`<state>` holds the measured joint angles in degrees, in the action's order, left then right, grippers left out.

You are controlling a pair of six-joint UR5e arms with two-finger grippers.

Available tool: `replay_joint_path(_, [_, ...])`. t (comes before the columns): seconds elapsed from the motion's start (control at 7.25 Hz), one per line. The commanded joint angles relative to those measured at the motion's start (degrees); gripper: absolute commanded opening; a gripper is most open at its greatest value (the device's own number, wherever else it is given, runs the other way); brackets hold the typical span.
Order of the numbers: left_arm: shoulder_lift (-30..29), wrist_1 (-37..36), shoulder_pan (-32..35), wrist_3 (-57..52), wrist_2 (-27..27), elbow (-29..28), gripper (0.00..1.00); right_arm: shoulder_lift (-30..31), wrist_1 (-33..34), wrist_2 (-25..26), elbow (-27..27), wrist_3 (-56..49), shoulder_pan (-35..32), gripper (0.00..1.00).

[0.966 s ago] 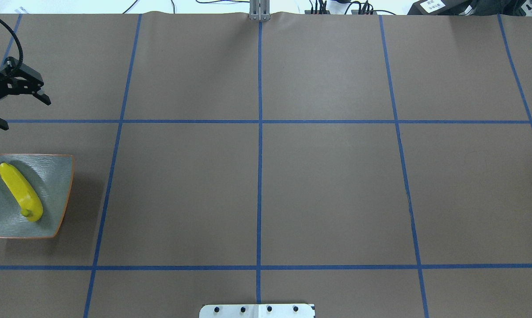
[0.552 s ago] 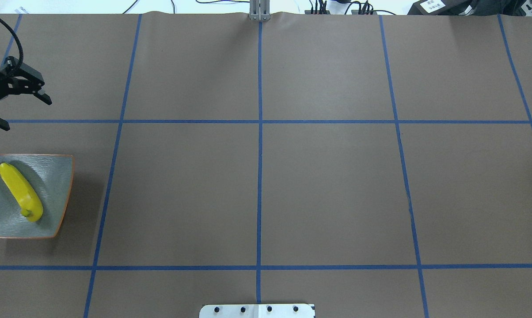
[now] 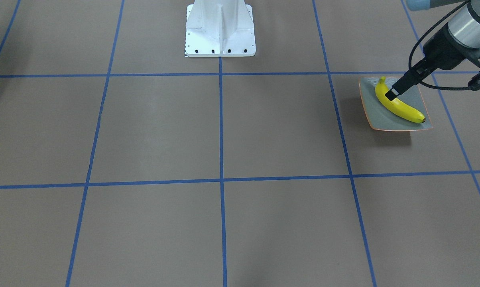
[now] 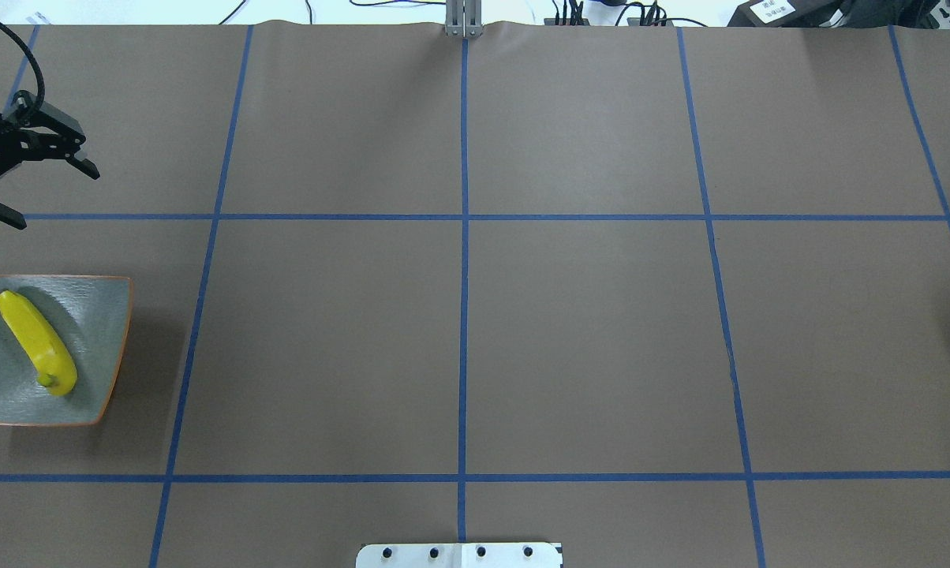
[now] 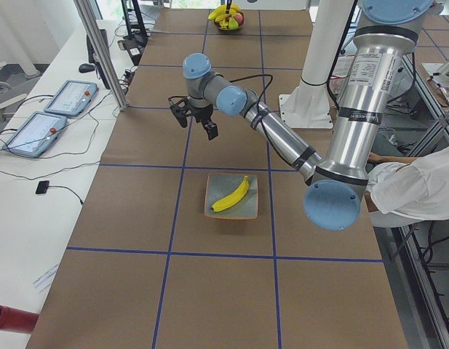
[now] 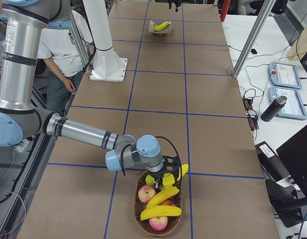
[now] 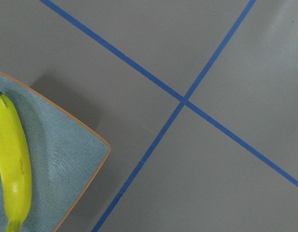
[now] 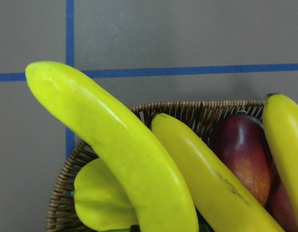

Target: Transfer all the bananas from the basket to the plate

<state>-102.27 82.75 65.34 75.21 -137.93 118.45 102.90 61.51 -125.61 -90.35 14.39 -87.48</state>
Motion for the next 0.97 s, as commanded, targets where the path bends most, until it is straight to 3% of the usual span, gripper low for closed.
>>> replay_joint_path(0.0, [-2.66, -0.13, -0.12, 0.37, -0.67, -1.19, 1.00, -0.94, 17.70, -0.33, -14.08, -7.25, -2.43, 0.00])
replay_joint_path(0.14, [-6.50, 0.65, -0.21, 5.07, -0.67, -3.90, 1.00, -2.51, 18.12, -3.55, -15.63, -7.01, -1.04, 0.00])
replay_joint_path(0.28, [-11.41, 0.83, -0.56, 9.64, -0.76, -6.62, 1.00, -5.75, 18.21, -10.81, -15.29, -5.96, 0.81, 0.00])
replay_joint_path(0.41, [-14.16, 1.01, -3.26, 13.52, -0.76, -7.26, 1.00, -8.83, 17.86, -14.88, -15.64, -0.38, 4.30, 0.00])
replay_joint_path(0.55, [-17.67, 4.23, -4.85, 17.91, -0.67, -10.05, 1.00, -12.95, 17.34, -15.88, -16.34, 8.55, 8.43, 0.00])
replay_joint_path(0.83, [-19.54, 17.99, -8.45, 31.42, -0.24, -13.05, 1.00, -21.39, 17.33, -17.21, -18.70, 24.65, 16.25, 0.00])
